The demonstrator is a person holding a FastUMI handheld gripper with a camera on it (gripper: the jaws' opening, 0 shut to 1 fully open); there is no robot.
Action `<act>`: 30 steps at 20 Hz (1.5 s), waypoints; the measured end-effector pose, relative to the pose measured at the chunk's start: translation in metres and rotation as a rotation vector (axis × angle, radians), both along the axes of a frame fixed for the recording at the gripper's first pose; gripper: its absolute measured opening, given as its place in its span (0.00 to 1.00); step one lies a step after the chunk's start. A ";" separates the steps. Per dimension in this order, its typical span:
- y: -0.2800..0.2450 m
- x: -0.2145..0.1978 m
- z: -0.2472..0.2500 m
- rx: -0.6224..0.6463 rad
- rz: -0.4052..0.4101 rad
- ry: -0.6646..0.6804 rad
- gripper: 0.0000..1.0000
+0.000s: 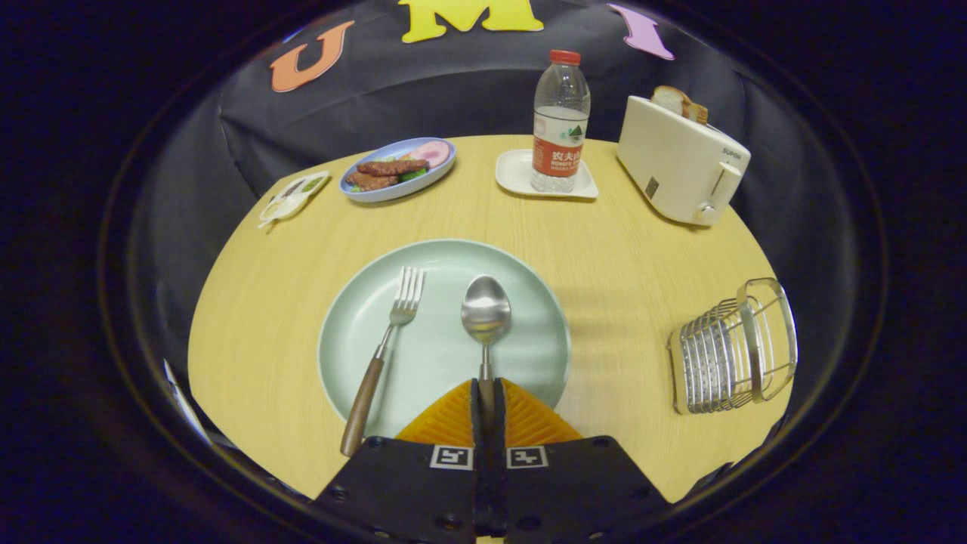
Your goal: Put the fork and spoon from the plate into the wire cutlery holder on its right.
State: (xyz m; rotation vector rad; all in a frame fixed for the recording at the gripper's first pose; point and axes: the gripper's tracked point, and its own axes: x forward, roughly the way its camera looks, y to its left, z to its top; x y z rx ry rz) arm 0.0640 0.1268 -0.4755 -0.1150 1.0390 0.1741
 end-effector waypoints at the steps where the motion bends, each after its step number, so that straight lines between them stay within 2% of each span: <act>1: -0.004 -0.002 0.007 0.001 0.011 -0.008 0.01; 8: -0.046 -0.015 0.074 -0.005 0.053 -0.075 0.01; 17: -0.153 -0.010 0.133 -0.056 -0.071 -0.111 0.01; 22: -0.192 -0.020 0.120 -0.083 -0.121 0.056 0.01; 28: -0.200 -0.032 0.106 -0.068 -0.129 0.229 0.01; 30: -0.200 -0.028 0.108 -0.055 -0.136 0.259 0.05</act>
